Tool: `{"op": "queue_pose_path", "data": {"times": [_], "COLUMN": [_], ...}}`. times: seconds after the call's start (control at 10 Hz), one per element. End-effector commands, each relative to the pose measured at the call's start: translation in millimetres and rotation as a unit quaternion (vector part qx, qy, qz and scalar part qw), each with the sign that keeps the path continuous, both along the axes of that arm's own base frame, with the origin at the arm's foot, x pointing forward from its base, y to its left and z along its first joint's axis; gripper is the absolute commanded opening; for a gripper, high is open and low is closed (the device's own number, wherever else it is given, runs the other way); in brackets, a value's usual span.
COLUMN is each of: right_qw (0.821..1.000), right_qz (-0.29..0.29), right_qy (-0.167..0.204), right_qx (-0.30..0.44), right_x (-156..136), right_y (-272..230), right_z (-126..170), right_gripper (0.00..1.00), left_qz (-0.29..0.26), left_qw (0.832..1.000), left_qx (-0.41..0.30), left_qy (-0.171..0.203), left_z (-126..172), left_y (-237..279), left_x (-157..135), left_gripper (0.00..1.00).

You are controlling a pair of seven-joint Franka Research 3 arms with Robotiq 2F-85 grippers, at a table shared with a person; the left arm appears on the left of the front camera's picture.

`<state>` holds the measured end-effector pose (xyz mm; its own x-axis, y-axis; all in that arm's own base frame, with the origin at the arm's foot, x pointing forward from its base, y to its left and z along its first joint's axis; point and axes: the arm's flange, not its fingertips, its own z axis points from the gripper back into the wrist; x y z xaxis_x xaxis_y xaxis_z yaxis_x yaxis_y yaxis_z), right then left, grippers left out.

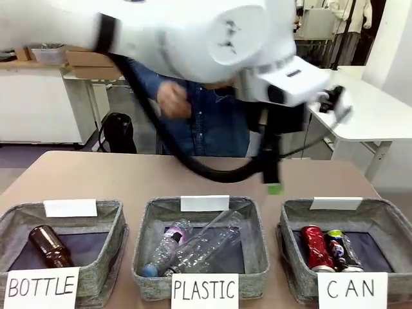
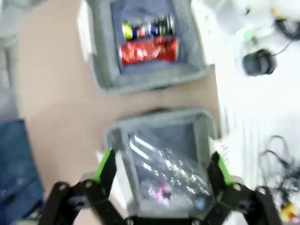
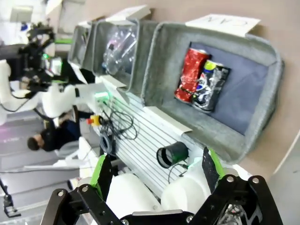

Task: Sort the can waste into the basket.
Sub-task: Pick up the can waste from the table and place it in the right Fabric basket.

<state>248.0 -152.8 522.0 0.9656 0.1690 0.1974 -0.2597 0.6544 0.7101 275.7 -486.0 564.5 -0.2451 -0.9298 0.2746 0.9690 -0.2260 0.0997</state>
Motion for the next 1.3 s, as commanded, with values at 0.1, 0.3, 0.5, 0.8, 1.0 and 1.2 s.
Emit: {"op": "queue_pose_path", "data": {"times": [0.1, 0.3, 0.5, 0.8, 1.0, 1.2], "right_qw": [0.999, 0.997, 0.991, 0.988, 0.989, 0.989], "right_qz": [0.044, 0.075, 0.087, 0.04, 0.095, 0.095], "right_qy": [-0.003, -0.033, -0.061, -0.059, -0.058, -0.058], "right_qx": [-0.028, 0.015, 0.076, 0.14, 0.1, 0.1], "right_x": [34, 49, 61, 84, 68, 68], "right_y": [47, 98, 159, 208, 186, 186], "right_z": [14, 20, 18, 5, 17, 17], "right_gripper": [1.0, 1.0, 1.0, 1.0, 1.0, 1.0], "left_qz": [0.19, 0.28, 0.362, 0.345, 0.345, 0.345], "left_qw": [0.982, 0.957, 0.897, 0.908, 0.908, 0.879], "left_qx": [-0.02, -0.026, -0.1, -0.072, -0.072, -0.128], "left_qy": [-0.005, 0.069, 0.233, 0.227, 0.227, 0.302], "left_z": [13, 21, 23, 12, 12, 10], "left_y": [155, 251, 367, 387, 387, 430], "left_x": [-45, -45, -32, -39, -39, -26], "left_gripper": [1.0, 1.0, 1.0, 1.0, 1.0, 1.0]}}
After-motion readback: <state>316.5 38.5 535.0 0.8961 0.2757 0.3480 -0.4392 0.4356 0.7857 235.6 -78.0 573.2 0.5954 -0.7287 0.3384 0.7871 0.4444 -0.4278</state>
